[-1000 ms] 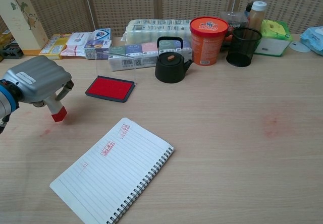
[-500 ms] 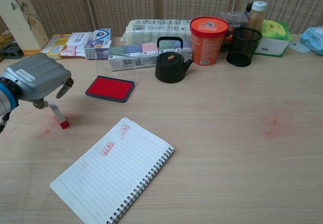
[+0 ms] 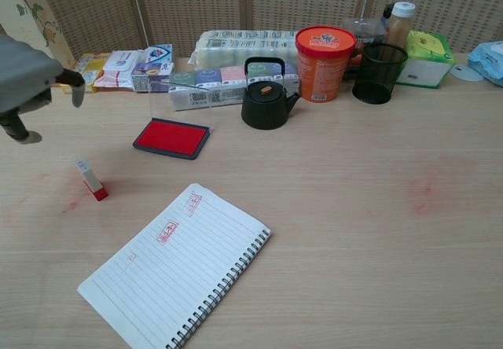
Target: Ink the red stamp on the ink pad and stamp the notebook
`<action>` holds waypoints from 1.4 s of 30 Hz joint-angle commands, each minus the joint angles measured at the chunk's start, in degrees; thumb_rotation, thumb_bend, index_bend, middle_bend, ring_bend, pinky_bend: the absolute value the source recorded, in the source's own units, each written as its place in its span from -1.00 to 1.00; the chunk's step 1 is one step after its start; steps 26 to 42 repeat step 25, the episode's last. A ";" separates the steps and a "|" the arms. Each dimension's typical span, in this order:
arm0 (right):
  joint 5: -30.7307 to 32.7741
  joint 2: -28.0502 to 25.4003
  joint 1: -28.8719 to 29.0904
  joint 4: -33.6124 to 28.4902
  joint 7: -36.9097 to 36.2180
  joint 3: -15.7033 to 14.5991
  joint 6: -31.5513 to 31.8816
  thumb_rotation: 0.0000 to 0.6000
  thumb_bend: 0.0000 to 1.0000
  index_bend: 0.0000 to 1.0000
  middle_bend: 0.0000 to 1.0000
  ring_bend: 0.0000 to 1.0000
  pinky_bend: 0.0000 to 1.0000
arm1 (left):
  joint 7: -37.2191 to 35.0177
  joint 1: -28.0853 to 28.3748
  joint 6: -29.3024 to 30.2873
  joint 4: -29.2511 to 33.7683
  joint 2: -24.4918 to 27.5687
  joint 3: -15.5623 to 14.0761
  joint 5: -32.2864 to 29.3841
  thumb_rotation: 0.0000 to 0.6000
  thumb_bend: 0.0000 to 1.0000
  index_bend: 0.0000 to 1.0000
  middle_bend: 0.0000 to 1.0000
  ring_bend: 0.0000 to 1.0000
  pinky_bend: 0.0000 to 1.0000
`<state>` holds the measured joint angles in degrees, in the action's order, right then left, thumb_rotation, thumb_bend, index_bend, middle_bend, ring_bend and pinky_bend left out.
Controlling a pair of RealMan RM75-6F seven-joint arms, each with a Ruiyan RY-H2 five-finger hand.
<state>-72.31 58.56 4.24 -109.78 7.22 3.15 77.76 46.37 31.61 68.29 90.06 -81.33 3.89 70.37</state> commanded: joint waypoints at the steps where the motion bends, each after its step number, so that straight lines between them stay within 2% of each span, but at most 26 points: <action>1: -0.49 -0.06 -0.13 -0.18 -0.02 -0.15 0.26 1.00 -0.94 -1.00 -1.00 -1.00 -1.00 | -10.87 -4.93 5.08 7.57 8.68 -1.68 4.60 1.00 -0.94 -0.90 -0.44 -0.27 0.13; 3: -0.89 -0.07 -0.24 -0.29 0.10 -0.29 0.47 1.00 -0.94 -1.00 -1.00 -1.00 -1.00 | -16.65 -7.55 8.15 8.48 11.23 -2.84 7.40 1.00 -0.99 -0.98 -0.61 -0.45 -0.09; 8: -1.94 0.49 -0.58 0.21 0.97 -0.13 2.09 1.00 -0.94 -1.00 -1.00 -1.00 -1.00 | -27.55 -13.99 15.63 6.78 13.62 -5.65 12.16 1.00 -1.00 -1.00 -0.75 -0.71 -0.48; 11: -4.45 2.02 -1.10 2.17 -0.33 0.54 4.92 1.00 -0.94 -1.00 -1.00 -1.00 -1.00 | -30.66 -18.36 19.67 7.62 14.75 -6.94 11.75 1.00 -1.00 -1.00 -0.95 -0.95 -0.65; 13: -6.01 2.91 -1.49 3.76 -2.28 1.04 6.68 1.00 -0.94 -1.00 -1.00 -1.00 -1.00 | -29.53 -20.92 21.41 9.36 15.74 -7.89 10.67 1.00 -1.00 -1.00 -1.00 -1.00 -0.70; 18: -8.54 4.41 -2.33 6.34 -2.50 1.66 10.25 1.00 -0.94 -1.00 -1.00 -1.00 -1.00 | -31.13 -24.09 24.31 11.49 18.06 -9.26 13.22 1.00 -1.00 -1.00 -1.00 -1.00 -0.73; 21: -9.23 4.81 -2.68 6.54 -2.23 1.62 11.10 1.00 -0.94 -1.00 -1.00 -1.00 -1.00 | -33.72 -25.42 23.96 11.84 18.63 -9.77 13.09 1.00 -1.00 -1.00 -1.00 -1.00 -0.74; 42: -9.58 4.71 -2.98 6.29 -2.54 1.56 11.34 1.00 -0.94 -1.00 -1.00 -1.00 -1.00 | -34.43 -25.57 22.93 10.39 18.58 -9.25 13.76 1.00 -1.00 -1.00 -1.00 -1.00 -0.76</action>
